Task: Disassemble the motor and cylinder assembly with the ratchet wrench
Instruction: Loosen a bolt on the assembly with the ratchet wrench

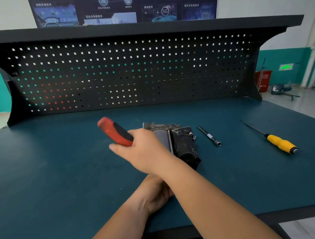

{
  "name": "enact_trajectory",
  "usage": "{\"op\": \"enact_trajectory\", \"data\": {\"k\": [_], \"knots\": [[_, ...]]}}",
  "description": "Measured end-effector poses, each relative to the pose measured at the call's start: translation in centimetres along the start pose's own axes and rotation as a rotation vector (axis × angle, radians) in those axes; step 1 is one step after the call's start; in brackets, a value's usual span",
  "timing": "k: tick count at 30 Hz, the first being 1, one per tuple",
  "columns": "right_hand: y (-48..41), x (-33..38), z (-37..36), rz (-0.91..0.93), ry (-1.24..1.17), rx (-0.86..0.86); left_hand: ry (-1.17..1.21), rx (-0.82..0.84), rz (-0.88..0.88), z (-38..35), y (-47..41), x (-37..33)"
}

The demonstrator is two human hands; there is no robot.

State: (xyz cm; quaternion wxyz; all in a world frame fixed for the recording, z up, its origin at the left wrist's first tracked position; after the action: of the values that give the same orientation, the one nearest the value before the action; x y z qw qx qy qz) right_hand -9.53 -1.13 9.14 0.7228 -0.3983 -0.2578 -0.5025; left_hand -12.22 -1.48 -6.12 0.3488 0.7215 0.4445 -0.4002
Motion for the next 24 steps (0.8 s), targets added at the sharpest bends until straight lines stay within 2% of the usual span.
{"op": "enact_trajectory", "data": {"k": [3,8,13,19,21,24], "knots": [[0.7,0.0,2.1,0.034,-0.196,-0.123,0.058,0.063,-0.022,-0.7,0.6,-0.6],[2.6,-2.6,6.4,-0.049,-0.816,-0.289,0.048,0.116,-0.04,-2.0,1.8,-1.6],[5.9,-6.9,8.6,-0.03,-1.317,-0.524,0.03,0.128,-0.058,-2.3,1.9,-2.0],[9.8,-13.7,5.8,-0.333,-1.903,-0.954,0.017,0.134,-0.044,-2.5,2.4,-1.9],[10.3,-14.6,4.6,-0.413,-2.03,-1.02,0.02,0.14,-0.037,-2.4,2.5,-1.9],[9.9,-14.4,4.8,-0.418,-1.957,-1.019,0.023,0.151,-0.037,-2.4,2.6,-2.0]]}}
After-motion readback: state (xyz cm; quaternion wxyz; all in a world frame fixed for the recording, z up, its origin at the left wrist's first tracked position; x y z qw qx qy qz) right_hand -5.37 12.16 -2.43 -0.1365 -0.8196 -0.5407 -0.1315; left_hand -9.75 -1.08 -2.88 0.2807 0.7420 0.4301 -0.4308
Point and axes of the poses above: each hand's wrist, its own y-axis away from the middle knuckle, its own z-axis out of the back of the hand, x = y × z, the point moved 5 cm from there along -y, towards the middle knuckle, and after that the axes turned 6 degrees about -z, right-handed, at the moved point
